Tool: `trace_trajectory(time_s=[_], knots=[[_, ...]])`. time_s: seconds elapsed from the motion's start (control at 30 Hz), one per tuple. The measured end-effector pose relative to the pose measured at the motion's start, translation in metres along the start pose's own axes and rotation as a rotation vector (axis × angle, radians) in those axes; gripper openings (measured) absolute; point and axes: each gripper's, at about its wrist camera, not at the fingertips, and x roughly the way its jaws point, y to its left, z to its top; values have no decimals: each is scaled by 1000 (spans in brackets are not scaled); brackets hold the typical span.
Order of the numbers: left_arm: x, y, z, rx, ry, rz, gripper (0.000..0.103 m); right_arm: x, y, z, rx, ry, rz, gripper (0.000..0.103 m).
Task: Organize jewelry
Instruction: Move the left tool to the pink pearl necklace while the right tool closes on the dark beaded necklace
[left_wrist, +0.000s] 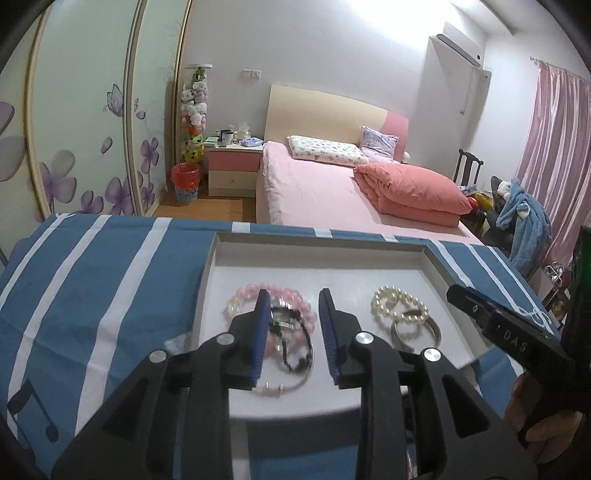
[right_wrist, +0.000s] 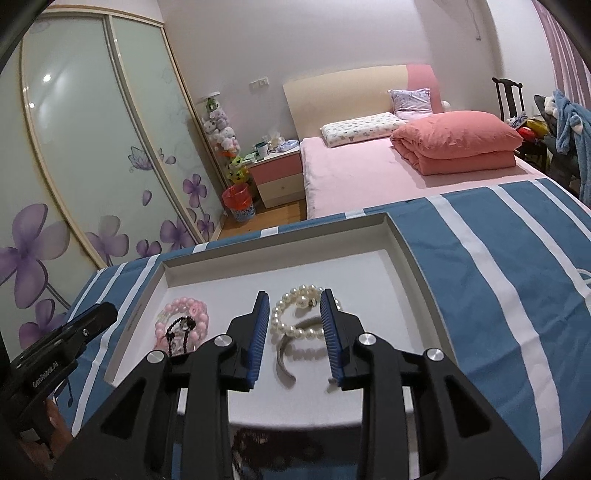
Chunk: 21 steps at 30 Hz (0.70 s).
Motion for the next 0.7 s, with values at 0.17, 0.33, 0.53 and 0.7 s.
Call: trace_trajectory(time_s=[0.17,0.33,0.53,0.7], knots=[[-15,-7,-21,15,34,-27,30,-14,-4,-11,-1,8,-5,30],[-23,-20,-53,41,119,-88,40,-24,-10,-24,-6,30,-17,30],[-19,-43,-88,117,238,-120,49,-33,-18,-38,12,55,-27,30],[-6,-60,-106,194,300,-62,49,-37,-16,-45,21,61,-24,30]])
